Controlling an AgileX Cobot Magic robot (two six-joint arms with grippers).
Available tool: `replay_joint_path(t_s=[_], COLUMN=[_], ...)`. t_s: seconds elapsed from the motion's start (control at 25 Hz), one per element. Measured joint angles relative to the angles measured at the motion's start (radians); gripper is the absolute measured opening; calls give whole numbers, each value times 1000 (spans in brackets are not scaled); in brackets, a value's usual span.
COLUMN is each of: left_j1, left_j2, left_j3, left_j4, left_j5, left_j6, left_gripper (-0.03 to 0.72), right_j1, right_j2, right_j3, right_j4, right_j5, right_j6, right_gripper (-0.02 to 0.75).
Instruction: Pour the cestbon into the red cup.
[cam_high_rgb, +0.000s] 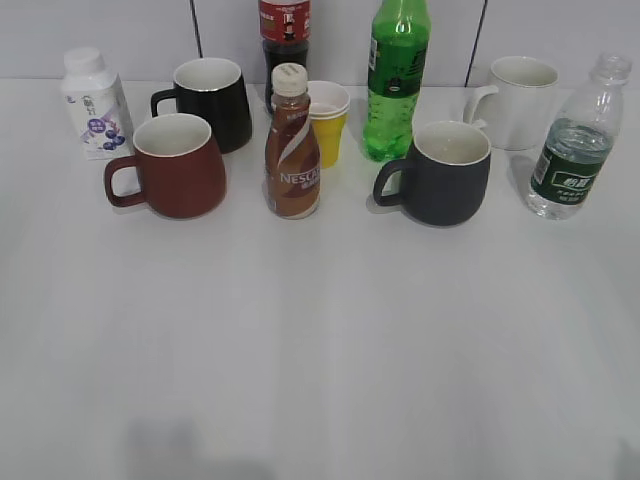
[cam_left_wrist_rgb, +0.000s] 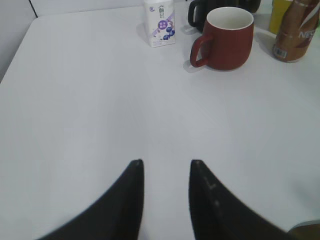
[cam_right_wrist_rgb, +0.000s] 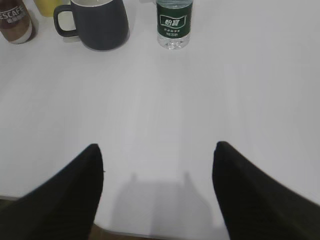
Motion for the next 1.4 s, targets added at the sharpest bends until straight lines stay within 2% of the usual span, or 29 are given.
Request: replay_joint_path(t_s=[0.4,0.64,0.76,1.0,1.2,1.4], left_j1=[-1,-62,-68,-68,-77,-109], left_j2=[0,51,103,264,449,647], left_j3=[0,-17,-44,-45,-45,-45], left_j4=[-2,-5,-5,-26,-168,-206], left_j5=[0,-40,-171,-415,-584,-709], left_j6=[0,0,0,0,0,21], left_gripper=[237,235,235,237,237,257], right_j1=[0,0,0,0,1,12], right_j2=[0,0,21,137,264,354], right_j3=[0,-10,-17,-17,-16,-16], right_j4=[4,68,72,-7,-33,-34], right_j5=[0,-34,-153,-373,-527,-698], right_j6=[0,-2,-2,-3,-4,-4], right_gripper=[515,515,515,515,515,512])
